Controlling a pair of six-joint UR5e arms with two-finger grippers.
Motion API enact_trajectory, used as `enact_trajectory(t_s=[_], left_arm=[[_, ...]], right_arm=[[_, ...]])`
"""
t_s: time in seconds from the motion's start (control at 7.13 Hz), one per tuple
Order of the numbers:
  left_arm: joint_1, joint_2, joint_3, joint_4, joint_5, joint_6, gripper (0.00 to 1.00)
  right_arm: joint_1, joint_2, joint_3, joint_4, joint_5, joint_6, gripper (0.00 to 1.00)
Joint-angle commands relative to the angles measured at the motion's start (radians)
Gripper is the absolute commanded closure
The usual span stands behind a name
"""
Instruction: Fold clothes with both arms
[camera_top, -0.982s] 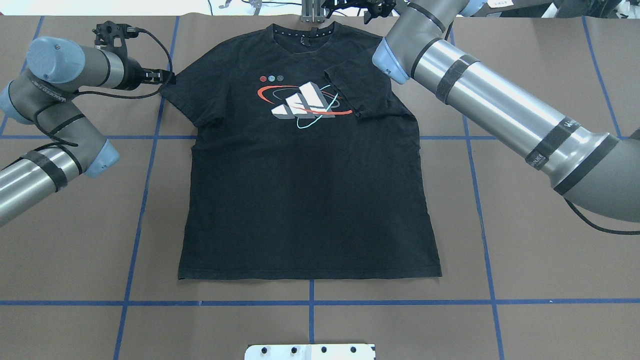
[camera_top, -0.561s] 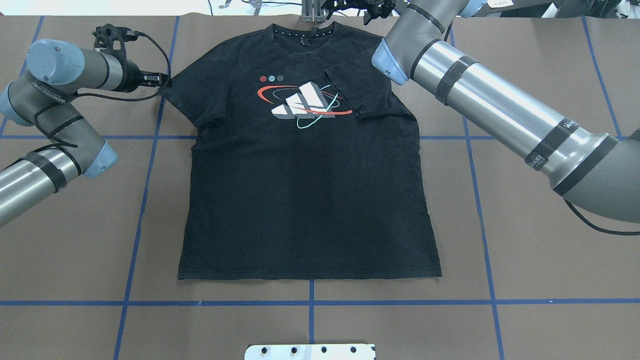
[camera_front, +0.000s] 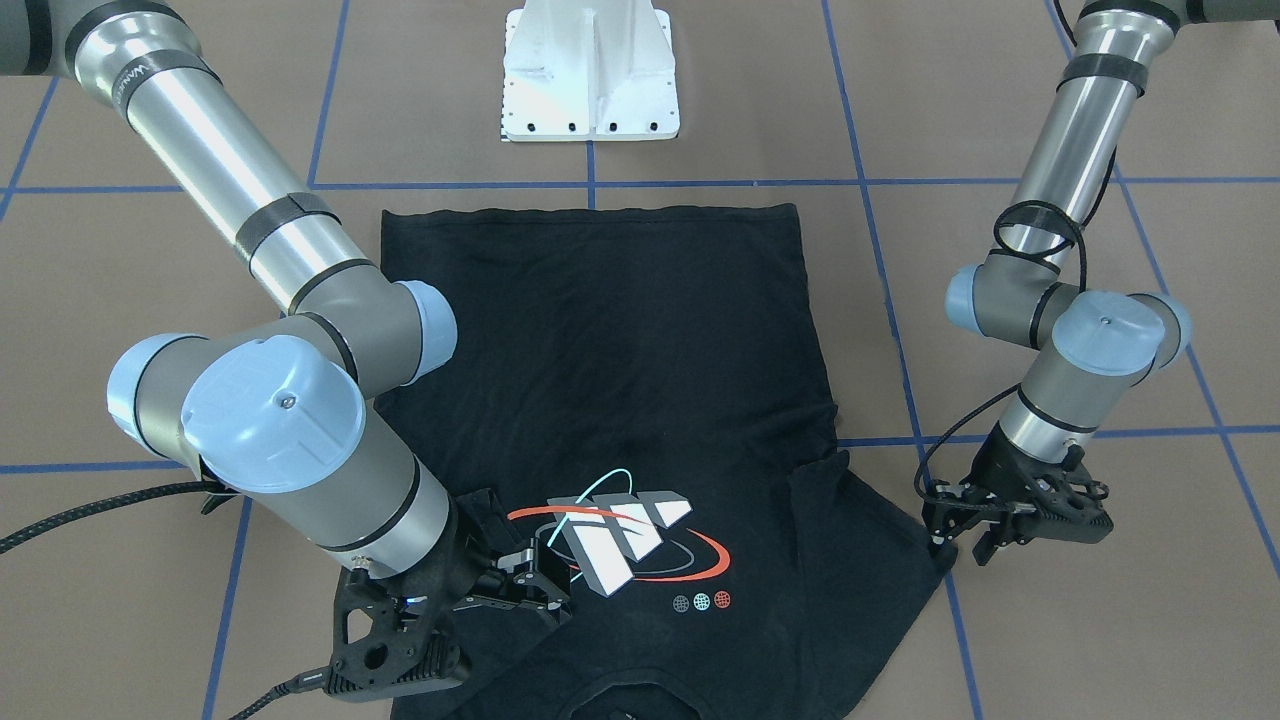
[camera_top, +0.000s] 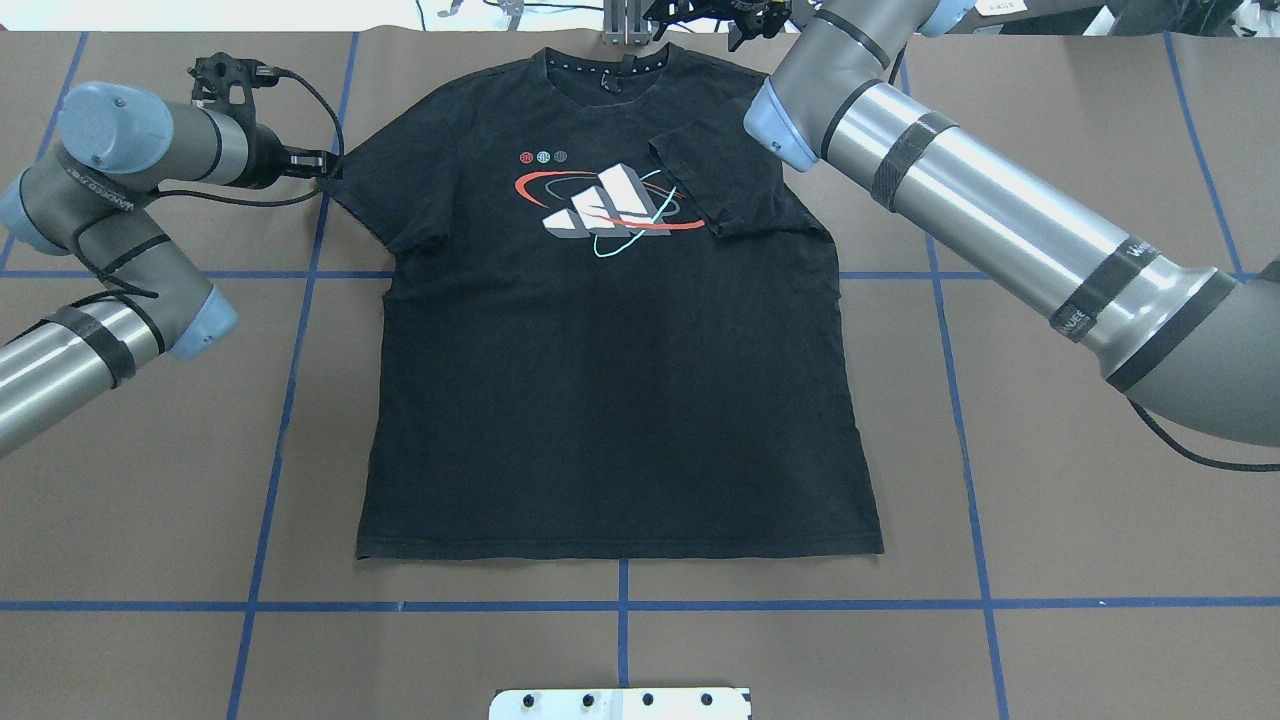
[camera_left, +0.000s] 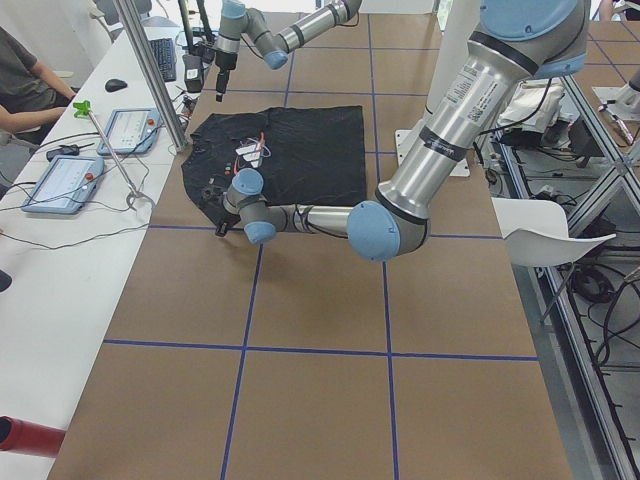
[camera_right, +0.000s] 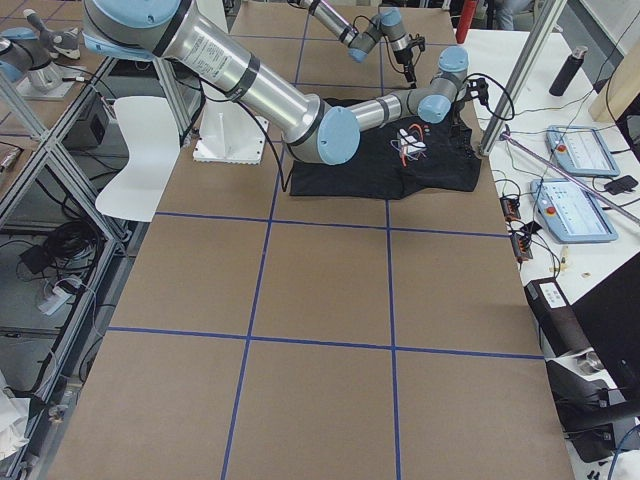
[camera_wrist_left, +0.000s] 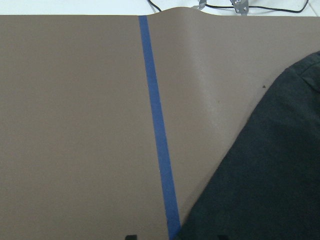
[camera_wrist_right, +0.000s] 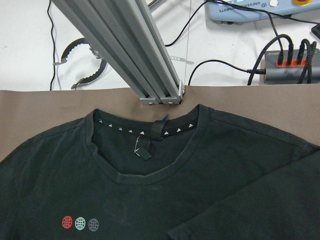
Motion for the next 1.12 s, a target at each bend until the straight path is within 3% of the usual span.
enact_trajectory(t_s=[0.0, 0.42, 0.98], left_arm=[[0.005, -0.002, 0.006, 0.0, -0.001, -0.001, 0.41], [0.007, -0.002, 0.006, 0.0, -0.002, -0.001, 0.54], [0.008, -0.003, 0.006, 0.0, -0.002, -0.001, 0.58]], right_arm=[[0.0, 0.0, 0.001, 0.0, -0.002, 0.0, 0.01], [0.0, 0.0, 0.0, 0.0, -0.005, 0.0, 0.01], [0.0, 0.0, 0.001, 0.0, -0.005, 0.0, 0.01]])
